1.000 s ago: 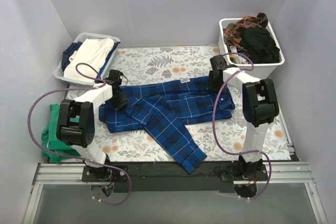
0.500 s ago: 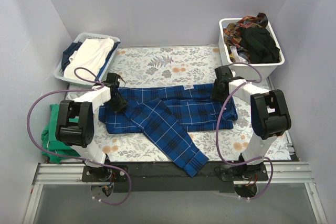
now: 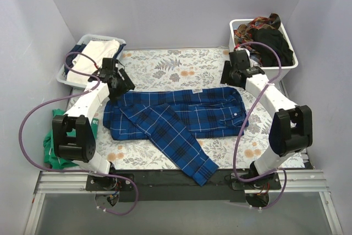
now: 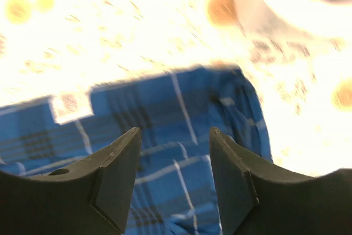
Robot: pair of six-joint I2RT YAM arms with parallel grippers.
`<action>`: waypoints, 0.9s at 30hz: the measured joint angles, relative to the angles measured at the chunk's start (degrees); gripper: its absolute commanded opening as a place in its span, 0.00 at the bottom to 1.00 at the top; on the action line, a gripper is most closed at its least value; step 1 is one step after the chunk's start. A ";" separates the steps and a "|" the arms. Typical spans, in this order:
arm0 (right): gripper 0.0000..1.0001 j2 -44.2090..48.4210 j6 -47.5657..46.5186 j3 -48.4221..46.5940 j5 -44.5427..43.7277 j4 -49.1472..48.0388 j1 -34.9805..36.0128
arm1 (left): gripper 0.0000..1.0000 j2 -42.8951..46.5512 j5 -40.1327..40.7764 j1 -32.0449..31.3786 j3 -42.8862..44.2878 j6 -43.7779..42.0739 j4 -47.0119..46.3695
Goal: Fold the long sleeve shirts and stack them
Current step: Fold the shirt
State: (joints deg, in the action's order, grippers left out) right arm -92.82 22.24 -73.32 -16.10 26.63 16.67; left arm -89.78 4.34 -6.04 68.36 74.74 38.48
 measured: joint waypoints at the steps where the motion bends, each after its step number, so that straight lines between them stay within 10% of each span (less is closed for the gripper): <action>1: 0.61 -0.66 -0.52 -1.81 0.37 -0.13 0.28 | 0.72 0.07 -0.44 -0.02 1.16 -0.11 -0.72; 12: 0.61 -20.02 -5.29 -12.07 5.77 2.21 2.51 | 0.69 -17.46 -3.43 -0.02 6.91 0.26 -4.52; 27: 0.61 -20.31 -5.57 -4.98 6.01 0.85 2.58 | 0.69 -19.67 1.05 -0.33 6.16 0.07 -4.72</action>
State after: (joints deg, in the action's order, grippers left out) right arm -113.12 16.67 -78.30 -10.09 27.49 19.25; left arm -109.45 5.39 -6.37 74.52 74.81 33.76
